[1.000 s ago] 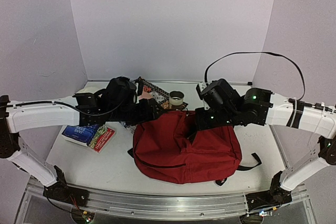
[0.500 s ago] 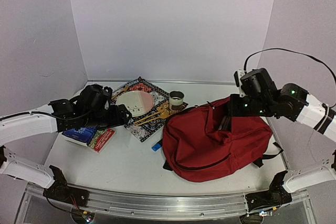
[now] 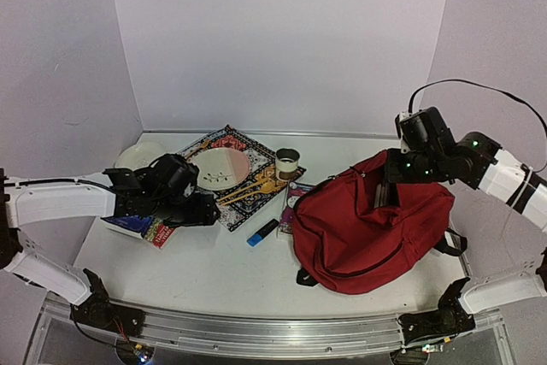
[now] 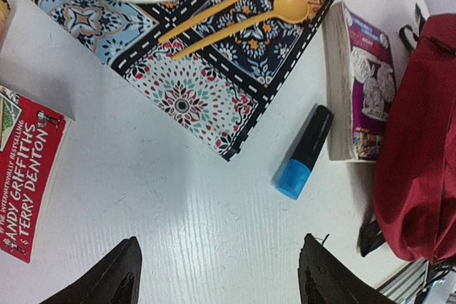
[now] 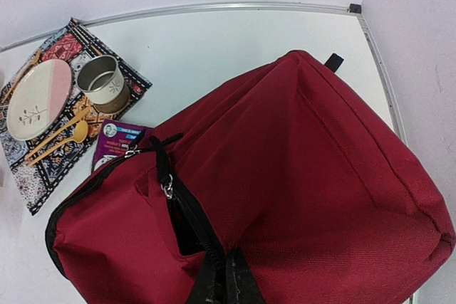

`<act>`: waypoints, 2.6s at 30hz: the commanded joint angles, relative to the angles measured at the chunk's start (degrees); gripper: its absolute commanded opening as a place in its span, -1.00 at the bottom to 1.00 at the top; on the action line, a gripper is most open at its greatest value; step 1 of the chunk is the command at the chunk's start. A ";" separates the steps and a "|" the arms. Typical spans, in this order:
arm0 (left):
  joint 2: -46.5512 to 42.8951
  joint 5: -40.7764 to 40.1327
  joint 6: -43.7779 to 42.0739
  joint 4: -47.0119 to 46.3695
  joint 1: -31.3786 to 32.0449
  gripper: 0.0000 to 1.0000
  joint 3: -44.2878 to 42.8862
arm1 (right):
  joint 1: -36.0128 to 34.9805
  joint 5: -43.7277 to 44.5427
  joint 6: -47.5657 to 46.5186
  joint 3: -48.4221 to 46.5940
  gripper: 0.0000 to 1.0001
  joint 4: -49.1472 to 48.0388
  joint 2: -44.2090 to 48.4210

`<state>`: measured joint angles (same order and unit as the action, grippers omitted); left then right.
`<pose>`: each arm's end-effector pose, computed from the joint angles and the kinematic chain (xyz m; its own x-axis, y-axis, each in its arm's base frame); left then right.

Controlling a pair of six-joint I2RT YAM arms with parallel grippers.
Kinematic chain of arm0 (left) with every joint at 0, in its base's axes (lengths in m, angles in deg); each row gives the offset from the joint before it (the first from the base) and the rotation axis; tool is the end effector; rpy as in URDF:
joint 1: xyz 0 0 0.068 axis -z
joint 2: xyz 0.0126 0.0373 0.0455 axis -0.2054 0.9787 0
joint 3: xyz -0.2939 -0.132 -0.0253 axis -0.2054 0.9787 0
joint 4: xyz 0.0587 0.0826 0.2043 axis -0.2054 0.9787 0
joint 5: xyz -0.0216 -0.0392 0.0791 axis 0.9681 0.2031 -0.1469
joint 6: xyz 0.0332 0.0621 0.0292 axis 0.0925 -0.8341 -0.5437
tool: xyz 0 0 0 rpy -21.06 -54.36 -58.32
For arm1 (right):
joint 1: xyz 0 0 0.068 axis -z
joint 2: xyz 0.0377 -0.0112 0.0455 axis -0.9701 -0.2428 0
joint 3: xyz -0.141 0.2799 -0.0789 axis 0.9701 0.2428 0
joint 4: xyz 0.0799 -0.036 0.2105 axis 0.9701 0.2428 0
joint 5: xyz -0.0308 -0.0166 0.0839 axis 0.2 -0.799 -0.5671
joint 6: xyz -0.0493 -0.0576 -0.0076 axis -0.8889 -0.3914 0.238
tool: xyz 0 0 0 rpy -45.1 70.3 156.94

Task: Pack the student bag
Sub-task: Pick up the pen from the second largest pocket of the bag.

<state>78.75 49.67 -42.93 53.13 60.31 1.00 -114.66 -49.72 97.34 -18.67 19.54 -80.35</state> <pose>0.1613 -0.1702 0.2726 -0.8502 -0.0556 -0.5235 0.1577 0.9218 -0.3541 0.1894 0.1187 0.3958 -0.4388 0.2152 -0.8724 -0.0936 0.9547 0.2826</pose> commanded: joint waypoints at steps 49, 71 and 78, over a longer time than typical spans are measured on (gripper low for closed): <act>48.30 -1.00 -16.21 4.61 7.84 -0.29 -32.13 | 0.39 -4.00 0.69 8.06 -1.00 -3.58 -1.06; 25.71 3.57 -8.63 3.12 8.23 -1.00 -23.80 | 0.26 -14.51 1.18 4.44 -1.00 -5.56 0.73; 18.90 8.77 -5.47 -2.58 8.23 -1.00 -20.91 | -1.67 -18.52 3.41 2.60 -1.00 -7.77 0.66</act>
<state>102.13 54.59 -51.03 55.40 68.43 -21.42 -114.72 -64.61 98.67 -11.96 15.58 -81.20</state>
